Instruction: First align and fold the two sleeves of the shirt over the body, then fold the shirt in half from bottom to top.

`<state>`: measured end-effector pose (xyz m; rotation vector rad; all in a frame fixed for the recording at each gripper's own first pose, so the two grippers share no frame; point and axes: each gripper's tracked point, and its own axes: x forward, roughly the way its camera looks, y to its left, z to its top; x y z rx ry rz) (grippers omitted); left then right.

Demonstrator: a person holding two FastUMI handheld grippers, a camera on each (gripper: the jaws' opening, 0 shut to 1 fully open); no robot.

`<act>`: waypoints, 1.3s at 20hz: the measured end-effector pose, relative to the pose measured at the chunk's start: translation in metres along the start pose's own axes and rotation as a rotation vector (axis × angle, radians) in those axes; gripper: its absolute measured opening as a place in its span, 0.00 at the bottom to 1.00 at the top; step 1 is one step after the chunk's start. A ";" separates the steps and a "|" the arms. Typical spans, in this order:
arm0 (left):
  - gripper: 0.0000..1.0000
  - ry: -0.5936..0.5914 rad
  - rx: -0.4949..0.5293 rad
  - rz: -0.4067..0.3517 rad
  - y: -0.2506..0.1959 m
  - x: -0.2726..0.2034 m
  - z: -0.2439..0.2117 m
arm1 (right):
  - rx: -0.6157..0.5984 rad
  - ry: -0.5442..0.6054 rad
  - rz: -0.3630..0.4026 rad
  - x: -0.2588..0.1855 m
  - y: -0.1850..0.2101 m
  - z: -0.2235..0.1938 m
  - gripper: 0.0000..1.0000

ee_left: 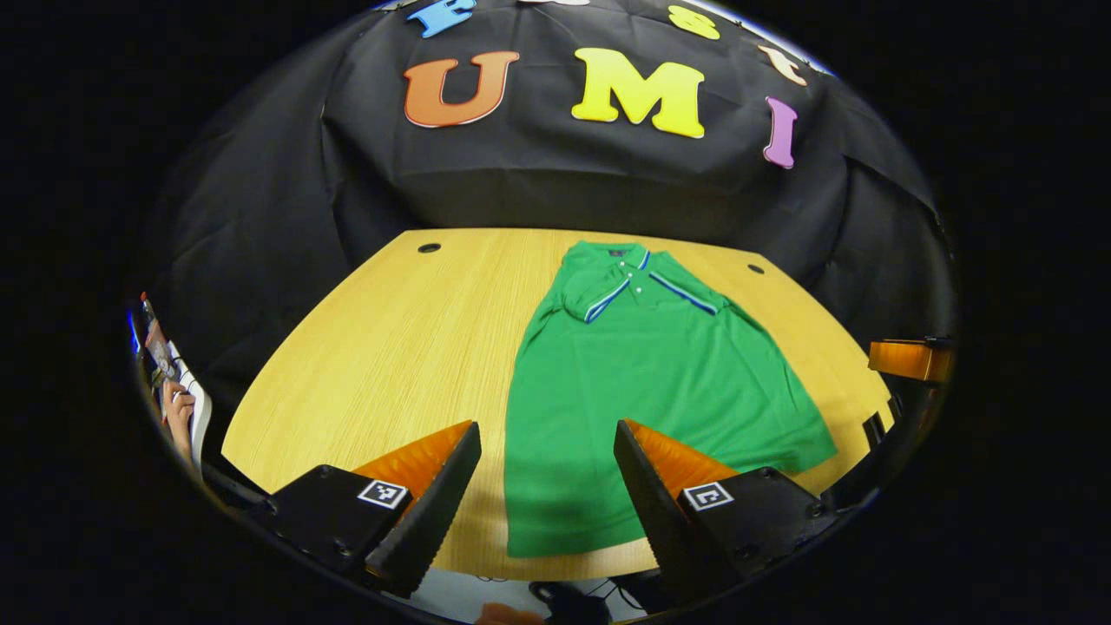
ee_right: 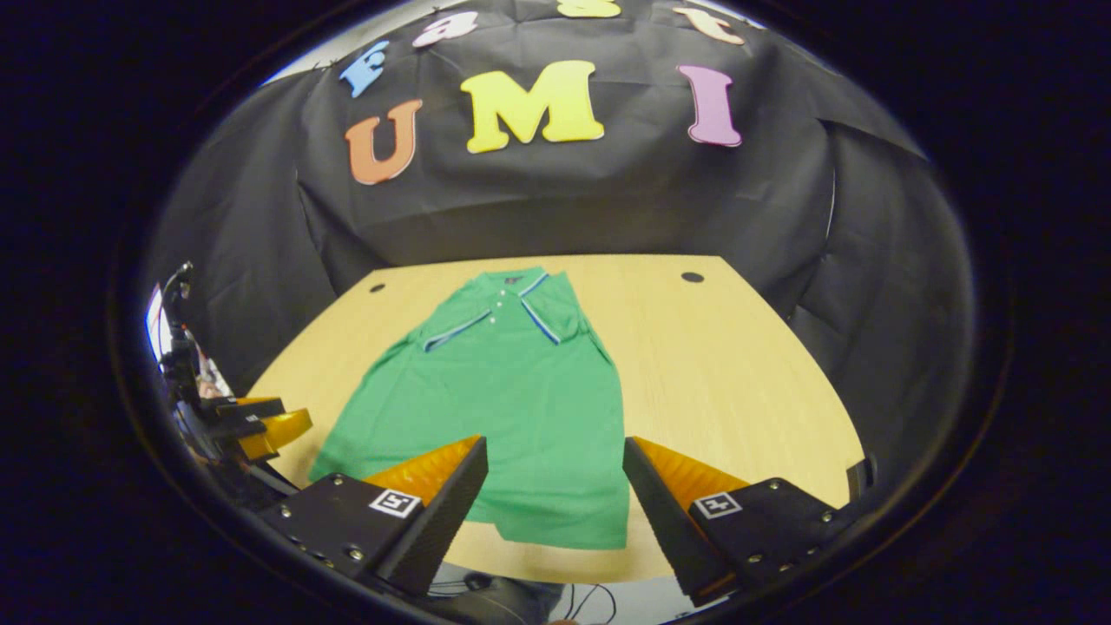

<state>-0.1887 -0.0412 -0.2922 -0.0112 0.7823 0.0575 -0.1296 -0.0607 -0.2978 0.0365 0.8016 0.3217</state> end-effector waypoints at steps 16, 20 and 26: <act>0.99 0.159 -0.010 0.053 0.007 0.023 -0.069 | -0.071 0.244 -0.070 0.047 -0.013 -0.107 0.98; 1.00 0.183 -0.017 0.056 0.004 0.024 -0.076 | -0.057 0.272 -0.055 0.050 -0.011 -0.115 1.00; 0.98 0.223 -0.042 0.074 0.001 0.027 -0.074 | -0.014 0.287 -0.036 0.051 -0.002 -0.114 0.98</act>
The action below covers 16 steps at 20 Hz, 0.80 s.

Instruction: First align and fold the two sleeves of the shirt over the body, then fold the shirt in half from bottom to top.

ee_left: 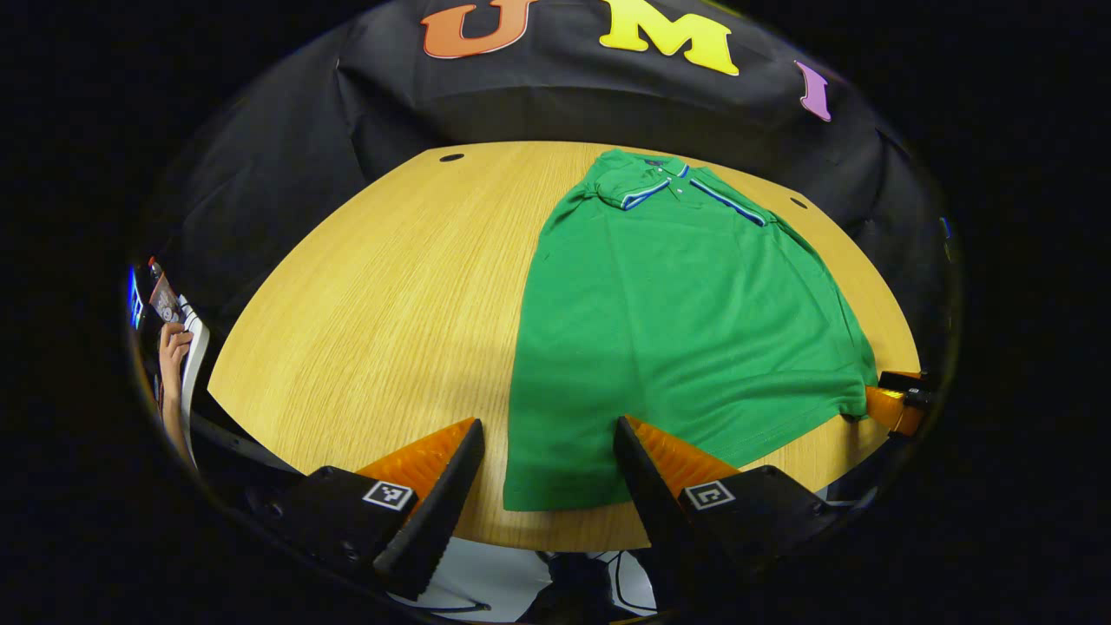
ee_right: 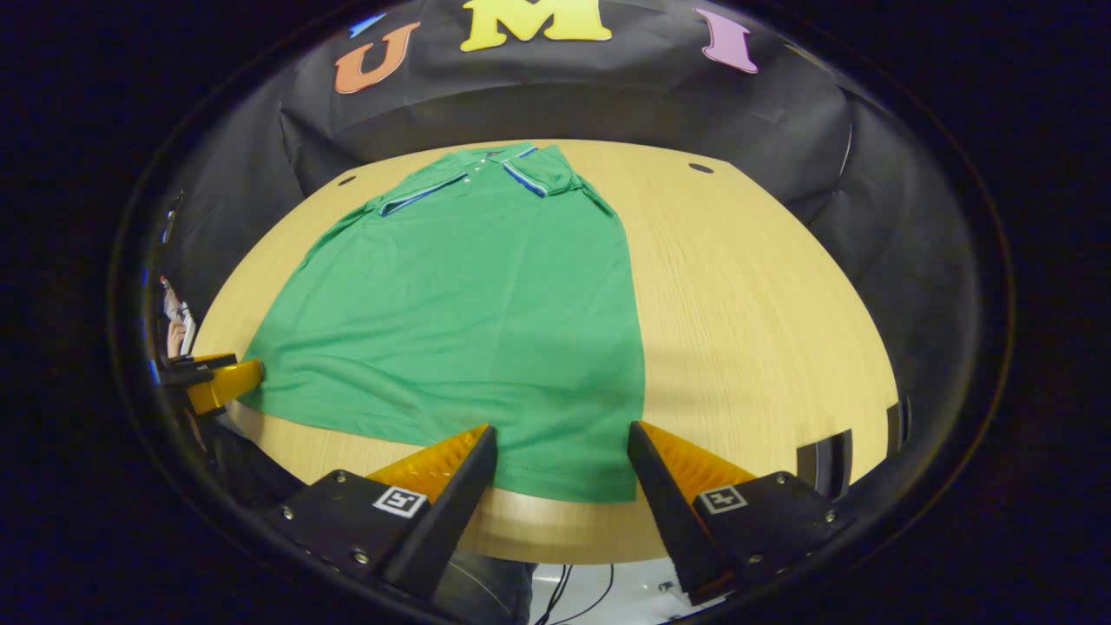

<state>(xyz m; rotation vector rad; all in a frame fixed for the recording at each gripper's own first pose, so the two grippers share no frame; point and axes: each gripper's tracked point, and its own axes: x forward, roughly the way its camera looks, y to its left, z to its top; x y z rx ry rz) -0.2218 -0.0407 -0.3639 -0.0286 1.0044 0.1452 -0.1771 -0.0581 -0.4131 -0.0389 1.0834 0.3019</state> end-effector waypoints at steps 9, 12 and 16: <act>0.04 0.025 -0.204 -0.110 -0.008 0.006 0.008 | 0.125 0.019 0.064 0.003 0.008 0.004 0.01; 0.03 0.037 -0.214 -0.122 -0.012 0.002 0.008 | 0.122 0.036 0.057 0.003 0.007 0.005 0.01; 0.03 0.027 -0.227 -0.137 -0.014 -0.003 0.021 | 0.167 0.047 0.065 0.001 0.006 0.013 0.01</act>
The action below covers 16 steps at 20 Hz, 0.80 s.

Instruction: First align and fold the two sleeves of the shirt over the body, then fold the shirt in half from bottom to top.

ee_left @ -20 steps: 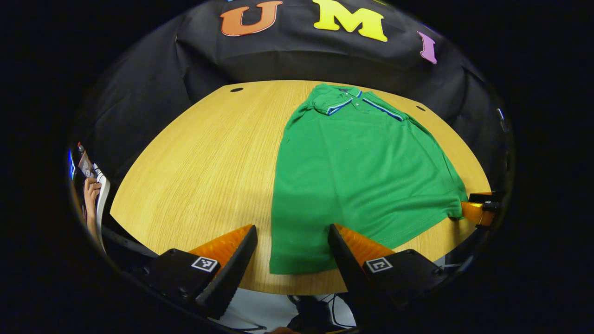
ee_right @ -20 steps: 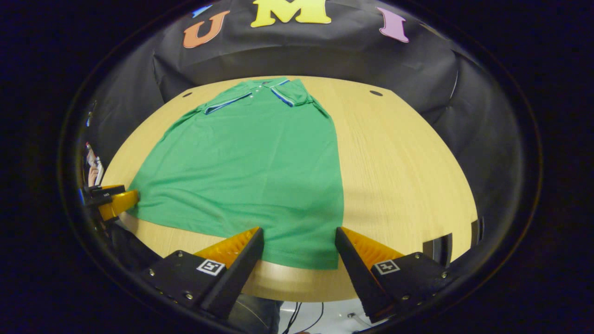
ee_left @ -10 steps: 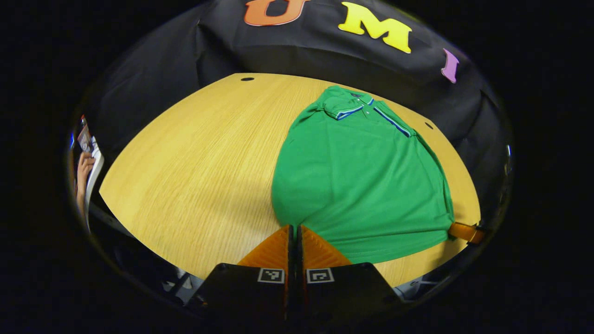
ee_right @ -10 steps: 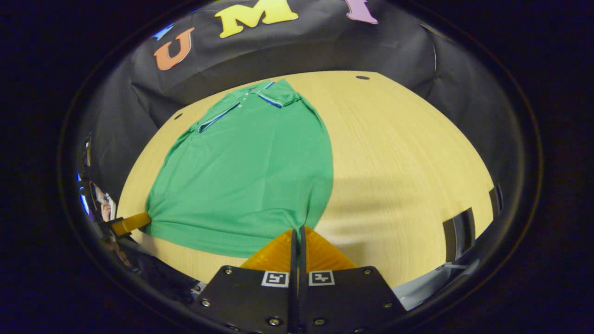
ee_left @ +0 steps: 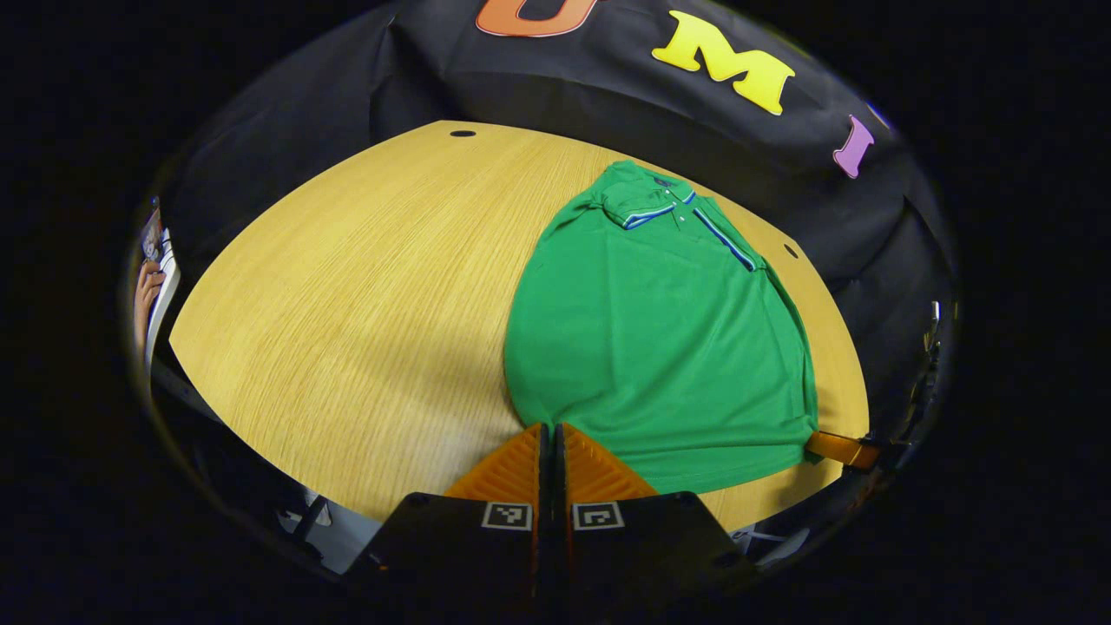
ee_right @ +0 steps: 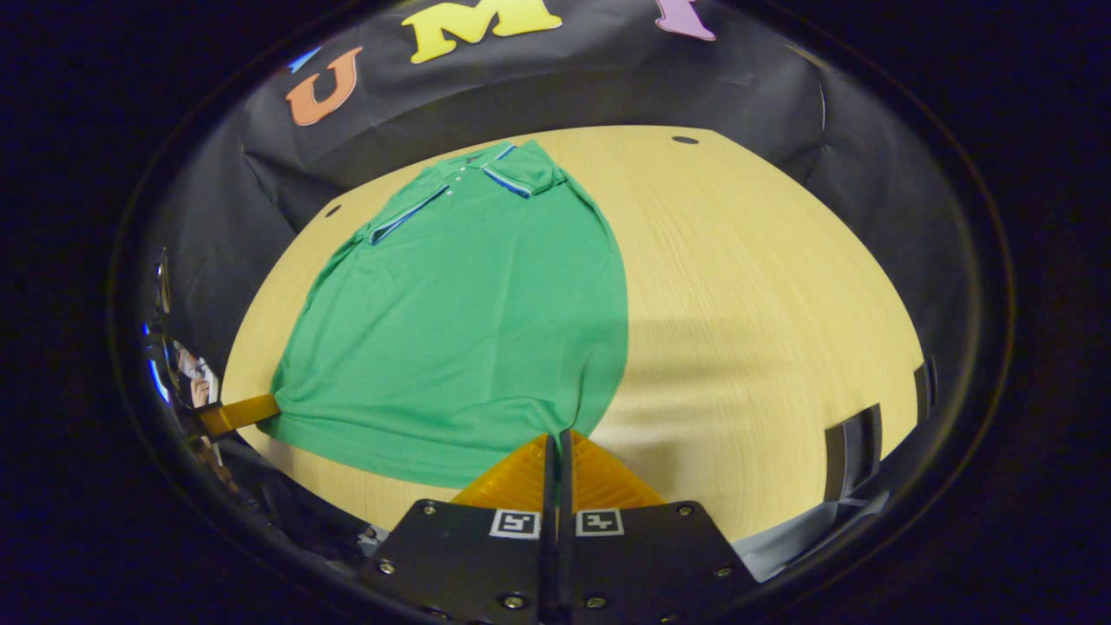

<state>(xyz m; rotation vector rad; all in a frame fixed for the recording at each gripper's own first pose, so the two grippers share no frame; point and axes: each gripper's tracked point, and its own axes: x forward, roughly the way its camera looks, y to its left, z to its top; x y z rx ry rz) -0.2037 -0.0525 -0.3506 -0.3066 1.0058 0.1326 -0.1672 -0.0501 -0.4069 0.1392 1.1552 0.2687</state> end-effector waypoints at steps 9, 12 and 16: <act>0.03 -0.049 -0.028 -0.058 -0.022 -0.005 0.057 | 0.044 -0.084 0.029 -0.015 0.007 0.065 0.01; 0.03 -0.072 -0.026 -0.063 -0.029 0.000 0.081 | 0.067 -0.114 0.040 -0.013 0.011 0.094 0.01; 0.03 -0.104 0.002 -0.082 -0.040 0.008 0.115 | 0.062 -0.144 0.049 -0.008 0.015 0.130 0.01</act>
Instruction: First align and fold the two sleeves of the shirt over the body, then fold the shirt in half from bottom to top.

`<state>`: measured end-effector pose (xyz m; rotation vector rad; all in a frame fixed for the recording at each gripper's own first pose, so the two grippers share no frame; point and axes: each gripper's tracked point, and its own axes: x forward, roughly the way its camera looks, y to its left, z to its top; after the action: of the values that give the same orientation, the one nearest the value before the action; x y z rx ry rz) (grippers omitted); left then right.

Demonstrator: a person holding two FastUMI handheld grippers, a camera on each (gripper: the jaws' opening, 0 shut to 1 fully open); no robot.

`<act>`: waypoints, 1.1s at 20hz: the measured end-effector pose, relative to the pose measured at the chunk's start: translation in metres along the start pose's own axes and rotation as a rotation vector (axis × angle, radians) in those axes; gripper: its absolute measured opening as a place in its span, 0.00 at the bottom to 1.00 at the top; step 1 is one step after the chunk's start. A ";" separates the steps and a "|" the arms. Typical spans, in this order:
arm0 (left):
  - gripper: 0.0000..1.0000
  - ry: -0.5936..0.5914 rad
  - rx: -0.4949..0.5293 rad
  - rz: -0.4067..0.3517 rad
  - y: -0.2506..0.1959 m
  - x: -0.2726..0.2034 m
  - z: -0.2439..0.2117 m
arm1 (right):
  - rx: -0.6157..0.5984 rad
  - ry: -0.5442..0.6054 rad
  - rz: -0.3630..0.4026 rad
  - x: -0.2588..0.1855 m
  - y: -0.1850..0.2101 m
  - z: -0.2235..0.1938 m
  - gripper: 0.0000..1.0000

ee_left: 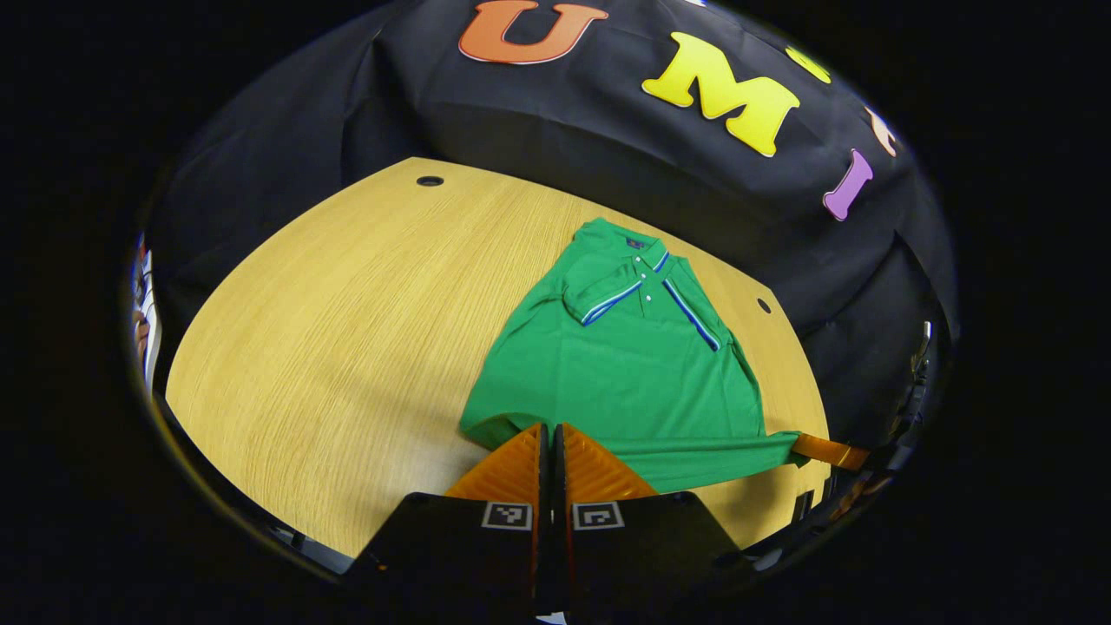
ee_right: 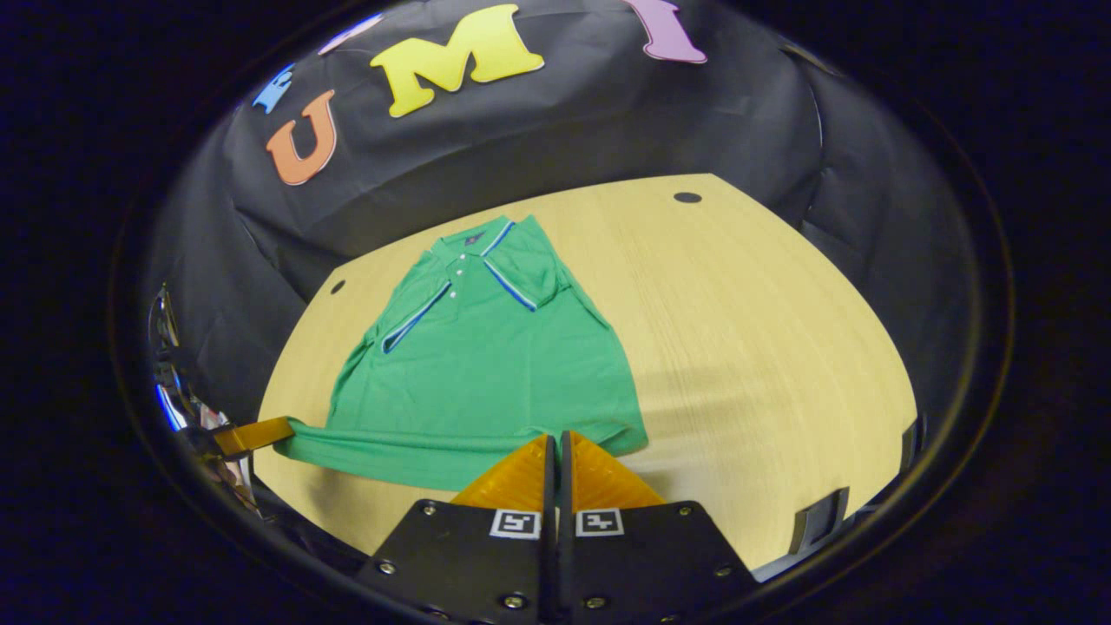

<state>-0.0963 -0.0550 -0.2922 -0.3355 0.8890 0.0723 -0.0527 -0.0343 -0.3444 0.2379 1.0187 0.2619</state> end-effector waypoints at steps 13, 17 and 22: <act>0.03 -0.020 0.026 -0.049 -0.029 0.056 0.087 | -0.059 -0.062 0.021 0.048 0.011 0.099 0.01; 0.03 -0.019 0.023 -0.049 -0.032 0.075 0.105 | -0.070 -0.083 0.030 0.067 0.017 0.128 0.01; 0.03 -0.034 0.033 -0.038 -0.031 0.100 0.131 | -0.089 -0.103 0.041 0.090 0.020 0.161 0.01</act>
<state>0.0714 -0.0506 -0.2850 -0.3191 0.8485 0.0279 0.1288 0.0018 -0.3290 0.1900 0.8990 0.3282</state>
